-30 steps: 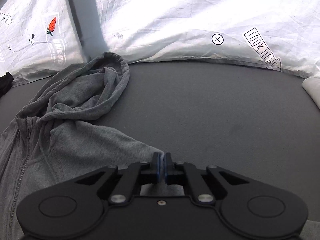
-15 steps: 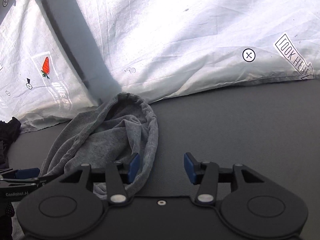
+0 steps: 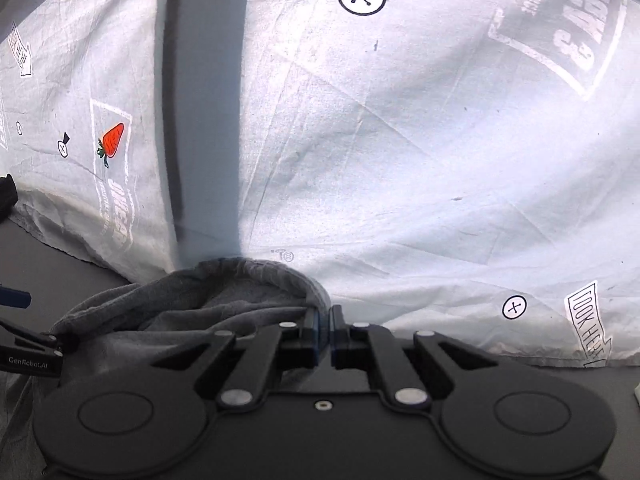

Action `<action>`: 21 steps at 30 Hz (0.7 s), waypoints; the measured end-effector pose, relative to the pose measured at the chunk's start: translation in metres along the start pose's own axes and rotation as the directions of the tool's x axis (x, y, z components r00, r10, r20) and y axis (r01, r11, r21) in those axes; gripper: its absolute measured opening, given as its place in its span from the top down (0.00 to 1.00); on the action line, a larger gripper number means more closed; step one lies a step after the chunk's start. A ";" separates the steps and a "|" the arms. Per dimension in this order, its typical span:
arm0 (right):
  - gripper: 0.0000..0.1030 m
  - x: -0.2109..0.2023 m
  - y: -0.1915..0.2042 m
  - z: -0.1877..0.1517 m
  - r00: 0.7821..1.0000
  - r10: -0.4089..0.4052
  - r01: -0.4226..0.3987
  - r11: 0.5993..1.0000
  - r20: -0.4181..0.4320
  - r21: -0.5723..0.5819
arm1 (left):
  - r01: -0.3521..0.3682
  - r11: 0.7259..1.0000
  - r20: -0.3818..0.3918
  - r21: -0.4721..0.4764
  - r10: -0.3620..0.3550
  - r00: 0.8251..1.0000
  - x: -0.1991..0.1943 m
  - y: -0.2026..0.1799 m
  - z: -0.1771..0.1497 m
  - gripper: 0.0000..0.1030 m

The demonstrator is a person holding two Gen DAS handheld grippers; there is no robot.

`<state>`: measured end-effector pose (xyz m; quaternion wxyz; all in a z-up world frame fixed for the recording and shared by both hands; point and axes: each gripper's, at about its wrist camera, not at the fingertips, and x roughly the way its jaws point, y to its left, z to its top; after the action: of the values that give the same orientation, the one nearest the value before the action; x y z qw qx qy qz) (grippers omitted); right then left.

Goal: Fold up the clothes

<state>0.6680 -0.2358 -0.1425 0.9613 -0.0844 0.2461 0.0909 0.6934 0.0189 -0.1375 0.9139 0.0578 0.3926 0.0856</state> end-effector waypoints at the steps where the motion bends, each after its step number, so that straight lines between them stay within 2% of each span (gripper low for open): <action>1: 0.95 -0.002 0.005 0.003 1.000 -0.007 0.008 0.999 0.013 -0.032 | -0.015 0.999 0.011 -0.031 0.015 1.000 -0.004 0.003 -0.001 0.20; 3: 0.95 -0.005 0.015 0.008 0.999 -0.020 0.024 0.995 0.038 -0.094 | -0.030 0.995 0.003 -0.100 0.030 1.000 -0.004 0.010 -0.005 0.19; 4: 0.94 0.001 0.021 0.004 0.999 -0.031 0.032 0.991 0.006 -0.131 | 0.007 0.991 -0.029 -0.137 -0.011 1.000 0.001 0.014 -0.007 0.19; 6: 0.81 0.016 0.028 -0.011 0.993 -0.055 0.037 0.987 -0.108 -0.155 | 0.075 0.979 -0.043 -0.191 -0.085 0.995 -0.001 0.025 -0.011 0.20; 7: 0.71 0.016 0.028 -0.018 0.989 -0.051 0.031 0.989 -0.138 -0.141 | 0.108 0.971 -0.039 -0.213 -0.119 0.992 -0.005 0.031 -0.013 0.20; 8: 0.56 0.010 0.026 -0.022 0.990 -0.043 0.028 0.994 -0.137 -0.108 | 0.141 0.962 -0.034 -0.235 -0.153 0.988 -0.009 0.038 -0.014 0.20; 9: 0.46 0.001 0.023 -0.025 0.991 -0.037 0.028 0.997 -0.127 -0.070 | 0.173 0.951 -0.028 -0.257 -0.187 0.982 -0.013 0.044 -0.016 0.19; 10: 0.27 -0.008 0.020 -0.028 0.993 -0.032 0.028 0.999 -0.117 -0.032 | 0.205 0.938 -0.022 -0.279 -0.220 0.975 -0.017 0.050 -0.018 0.18; 11: 0.17 -0.018 0.019 -0.031 0.993 -0.034 0.034 0.999 -0.111 -0.005 | 0.237 0.924 -0.015 -0.300 -0.253 0.967 -0.021 0.056 -0.019 0.17; 12: 0.16 -0.029 0.019 -0.036 0.993 -0.040 0.042 0.999 -0.114 0.018 | 0.258 0.913 -0.001 -0.316 -0.272 0.962 -0.030 0.061 -0.024 0.16; 14: 0.15 -0.052 0.021 -0.048 0.990 -0.043 0.052 0.997 -0.131 0.064 | 0.250 0.906 0.034 -0.342 -0.254 0.967 -0.059 0.065 -0.046 0.13; 16: 0.09 -0.080 0.027 -0.065 0.988 -0.033 0.049 0.994 -0.154 0.099 | 0.194 0.905 0.041 -0.378 -0.193 0.980 -0.087 0.081 -0.075 0.12; 17: 0.05 -0.094 0.032 -0.075 0.986 -0.028 0.045 0.994 -0.163 0.104 | 0.157 0.906 0.033 -0.394 -0.157 0.987 -0.099 0.092 -0.090 0.12; 19: 0.04 -0.122 0.044 -0.095 0.983 -0.013 0.034 0.993 -0.185 0.112 | 0.078 0.901 0.001 -0.426 -0.086 0.996 -0.123 0.116 -0.122 0.12; 21: 0.03 -0.146 0.055 -0.115 0.976 0.013 0.013 0.993 -0.218 0.115 | -0.011 0.884 -0.053 -0.467 -0.016 0.998 -0.145 0.143 -0.161 0.12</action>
<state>0.4780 -0.2258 -0.1773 0.9316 -0.0381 0.3552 0.0668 0.4620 0.1361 -0.1208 0.8898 -0.1669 0.3856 0.1779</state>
